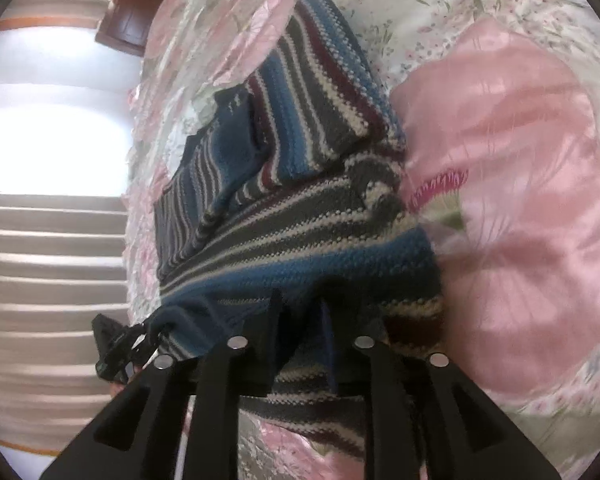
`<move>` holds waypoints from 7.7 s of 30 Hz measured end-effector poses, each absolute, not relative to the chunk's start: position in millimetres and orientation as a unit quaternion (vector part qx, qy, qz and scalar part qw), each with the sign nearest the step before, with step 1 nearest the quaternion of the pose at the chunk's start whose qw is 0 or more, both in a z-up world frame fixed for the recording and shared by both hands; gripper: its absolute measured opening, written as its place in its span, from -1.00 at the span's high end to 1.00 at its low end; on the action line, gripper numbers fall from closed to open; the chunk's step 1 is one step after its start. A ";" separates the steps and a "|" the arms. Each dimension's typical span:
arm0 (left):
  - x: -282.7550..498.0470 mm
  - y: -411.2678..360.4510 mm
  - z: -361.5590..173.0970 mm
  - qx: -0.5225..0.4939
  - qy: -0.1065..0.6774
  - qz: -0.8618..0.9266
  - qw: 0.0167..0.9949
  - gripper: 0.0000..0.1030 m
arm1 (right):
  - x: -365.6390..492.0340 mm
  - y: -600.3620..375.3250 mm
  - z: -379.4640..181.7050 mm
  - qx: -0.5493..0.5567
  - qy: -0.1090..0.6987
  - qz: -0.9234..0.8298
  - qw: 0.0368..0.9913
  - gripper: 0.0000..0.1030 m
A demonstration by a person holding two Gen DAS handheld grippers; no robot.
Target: Fold small clothes
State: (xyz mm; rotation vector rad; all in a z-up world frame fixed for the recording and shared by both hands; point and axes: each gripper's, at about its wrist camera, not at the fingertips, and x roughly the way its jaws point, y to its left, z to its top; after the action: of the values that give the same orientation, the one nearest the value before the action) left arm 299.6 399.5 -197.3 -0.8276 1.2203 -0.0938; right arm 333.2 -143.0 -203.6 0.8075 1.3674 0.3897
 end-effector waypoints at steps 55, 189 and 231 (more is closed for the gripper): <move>361.8 359.3 -82.9 -0.134 0.451 -0.113 0.875 0.83 | 393.2 -93.0 -83.3 0.134 0.494 0.245 0.823 0.81; 378.1 384.5 -205.6 -0.152 0.604 -0.049 0.781 0.50 | 425.5 -145.6 -217.4 0.204 0.630 0.152 0.734 0.44; 380.9 314.0 -212.3 -0.109 0.592 -0.050 0.797 -0.01 | 405.4 -87.2 -142.8 0.154 0.610 0.146 0.764 0.69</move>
State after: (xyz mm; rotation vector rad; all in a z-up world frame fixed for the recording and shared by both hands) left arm 380.9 314.0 -212.3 -0.2340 1.2719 -0.1077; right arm 405.4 -87.2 -142.8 0.3338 1.3260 0.3178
